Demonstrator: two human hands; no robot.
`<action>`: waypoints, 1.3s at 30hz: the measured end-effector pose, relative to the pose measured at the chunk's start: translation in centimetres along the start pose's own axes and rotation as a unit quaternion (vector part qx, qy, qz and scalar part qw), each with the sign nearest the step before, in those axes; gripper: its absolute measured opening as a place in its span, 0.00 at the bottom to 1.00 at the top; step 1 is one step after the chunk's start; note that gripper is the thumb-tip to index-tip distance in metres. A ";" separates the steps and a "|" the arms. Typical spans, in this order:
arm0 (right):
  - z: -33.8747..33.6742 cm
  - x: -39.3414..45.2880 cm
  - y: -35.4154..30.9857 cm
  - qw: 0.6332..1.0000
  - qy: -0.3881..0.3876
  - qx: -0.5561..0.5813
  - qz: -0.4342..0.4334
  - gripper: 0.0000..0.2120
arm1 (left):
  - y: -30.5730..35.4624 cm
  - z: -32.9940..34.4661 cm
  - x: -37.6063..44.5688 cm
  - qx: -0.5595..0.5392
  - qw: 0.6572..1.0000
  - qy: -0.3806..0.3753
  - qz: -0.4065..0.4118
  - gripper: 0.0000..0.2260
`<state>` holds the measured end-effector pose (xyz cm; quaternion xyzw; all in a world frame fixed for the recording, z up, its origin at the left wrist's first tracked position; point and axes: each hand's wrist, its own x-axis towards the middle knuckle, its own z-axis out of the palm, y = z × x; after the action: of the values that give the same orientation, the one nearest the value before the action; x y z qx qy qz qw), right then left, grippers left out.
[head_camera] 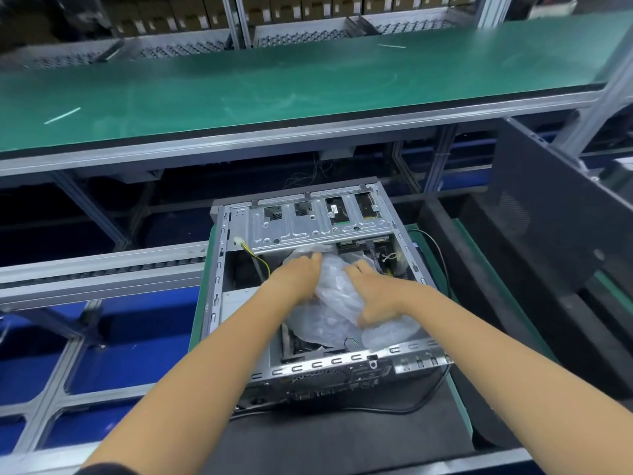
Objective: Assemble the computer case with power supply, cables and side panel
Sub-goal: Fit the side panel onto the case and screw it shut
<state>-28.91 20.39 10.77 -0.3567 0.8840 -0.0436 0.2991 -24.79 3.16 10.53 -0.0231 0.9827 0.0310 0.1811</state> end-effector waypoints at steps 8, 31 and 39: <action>1.6 0.7 0.7 0.998 0.058 0.025 -0.003 0.47 | -0.9 0.0 -0.3 0.031 0.998 -0.058 -0.013 0.21; -5.8 -8.1 5.2 0.883 0.452 0.128 0.012 0.09 | 5.1 -1.9 0.7 -0.217 0.960 0.063 0.167 0.11; -11.2 -13.1 17.3 0.830 0.504 -0.018 0.240 0.13 | 14.3 -3.5 3.9 -0.332 0.903 0.257 0.088 0.14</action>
<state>-38.22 40.33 21.36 -0.0673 0.9704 -0.1287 -0.1929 -30.48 17.00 13.11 -0.0023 0.9258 0.3647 -0.0995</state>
